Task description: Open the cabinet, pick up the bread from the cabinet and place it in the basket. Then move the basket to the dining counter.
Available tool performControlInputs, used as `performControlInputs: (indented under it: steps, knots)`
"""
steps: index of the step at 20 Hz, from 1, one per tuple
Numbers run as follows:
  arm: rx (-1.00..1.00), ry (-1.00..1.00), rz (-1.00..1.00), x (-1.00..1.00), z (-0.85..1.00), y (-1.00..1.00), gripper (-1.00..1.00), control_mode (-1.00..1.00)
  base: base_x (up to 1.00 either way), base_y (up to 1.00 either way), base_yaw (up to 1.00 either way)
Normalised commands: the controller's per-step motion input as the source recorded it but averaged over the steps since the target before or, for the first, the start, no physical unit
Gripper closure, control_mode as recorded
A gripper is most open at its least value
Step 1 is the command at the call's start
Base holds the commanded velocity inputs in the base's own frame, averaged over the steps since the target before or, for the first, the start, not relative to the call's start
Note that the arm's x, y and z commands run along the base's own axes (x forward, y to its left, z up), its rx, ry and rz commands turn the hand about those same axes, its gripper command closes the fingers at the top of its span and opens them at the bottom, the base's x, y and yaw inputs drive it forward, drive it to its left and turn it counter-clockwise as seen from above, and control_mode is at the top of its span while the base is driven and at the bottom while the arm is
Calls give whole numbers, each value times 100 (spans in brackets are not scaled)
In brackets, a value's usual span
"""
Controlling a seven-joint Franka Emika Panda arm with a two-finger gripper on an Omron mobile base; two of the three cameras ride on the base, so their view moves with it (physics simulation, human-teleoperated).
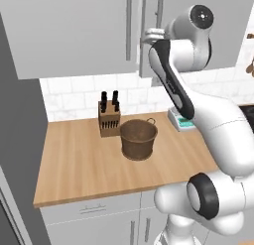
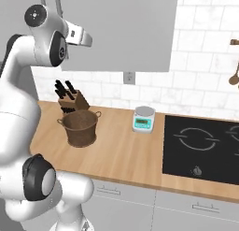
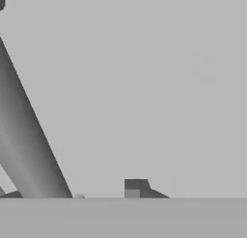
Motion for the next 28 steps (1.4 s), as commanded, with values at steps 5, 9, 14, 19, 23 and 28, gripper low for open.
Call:
performControlInputs:
  steps: [5, 9, 14, 19, 23, 28]
  knots:
    - [14, -1, 0, -50, -7, -100, 100, -100, 0, 0, 0]
    - [15, 0, 0, -51, -4, -100, 100, -100, 0, 0, 0]
    - [11, 0, -2, -44, -12, -100, 100, -100, 0, 0, 0]
    - [8, 0, -1, -39, -18, -100, 100, -100, 0, 0, 0]
    - [3, -7, 1, -45, -13, -100, 100, -100, 0, 0, 0]
    - [0, -17, 8, -63, -5, -100, 100, -100, 0, 0, 0]
